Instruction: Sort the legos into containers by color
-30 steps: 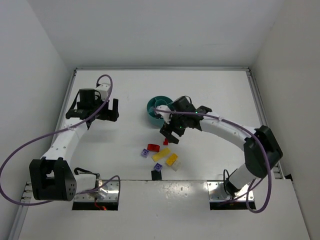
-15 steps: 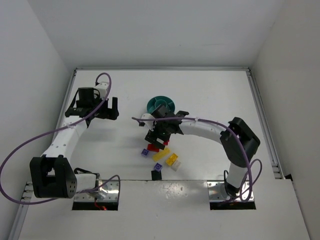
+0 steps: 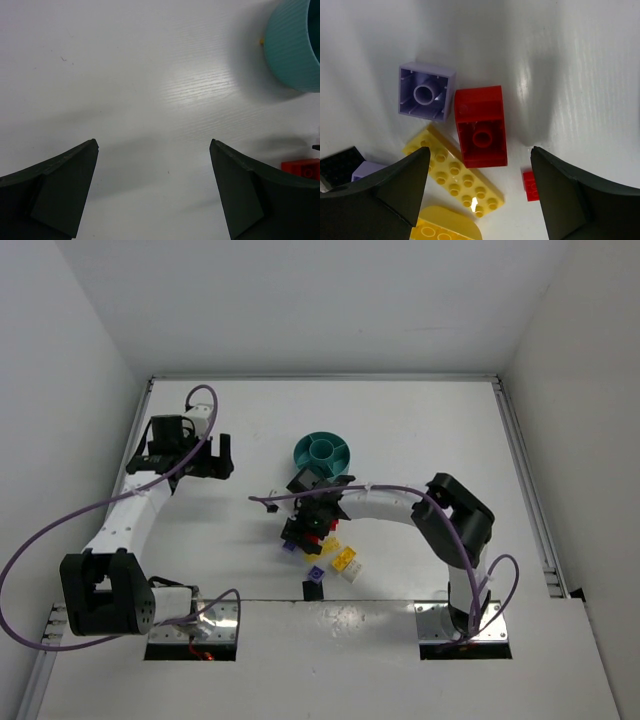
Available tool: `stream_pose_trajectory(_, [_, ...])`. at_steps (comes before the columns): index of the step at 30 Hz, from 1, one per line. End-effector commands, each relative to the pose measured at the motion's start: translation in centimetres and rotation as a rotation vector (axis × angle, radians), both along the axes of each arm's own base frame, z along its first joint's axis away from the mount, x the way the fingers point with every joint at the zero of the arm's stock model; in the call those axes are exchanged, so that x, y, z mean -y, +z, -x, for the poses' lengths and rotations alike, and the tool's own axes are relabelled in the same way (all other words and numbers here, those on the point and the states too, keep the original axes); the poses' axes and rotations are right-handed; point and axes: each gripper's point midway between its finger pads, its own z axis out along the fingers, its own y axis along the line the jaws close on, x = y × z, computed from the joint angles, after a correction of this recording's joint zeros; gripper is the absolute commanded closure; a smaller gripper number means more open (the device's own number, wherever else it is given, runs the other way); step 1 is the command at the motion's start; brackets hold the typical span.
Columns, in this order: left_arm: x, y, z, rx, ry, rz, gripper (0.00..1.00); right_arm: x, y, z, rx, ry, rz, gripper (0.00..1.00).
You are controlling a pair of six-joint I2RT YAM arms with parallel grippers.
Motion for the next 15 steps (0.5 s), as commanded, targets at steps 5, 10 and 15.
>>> stream_pose_trajectory(5, [-0.7, -0.2, 0.0, 0.006, 0.006, 0.000, 0.00, -2.0, 0.0, -1.9, 0.062, -0.038, -0.041, 0.20])
stream_pose_trajectory(10, [-0.6, -0.8, 0.2, 0.000, -0.008, 0.001, 0.00, -3.1, 0.4, -2.1, 0.046, -0.038, -0.063, 0.21])
stream_pose_trajectory(15, [-1.2, -1.6, 0.8, -0.014, -0.002, -0.011, 0.00, -3.7, 0.9, -1.0, -0.012, 0.002, -0.089, 0.26])
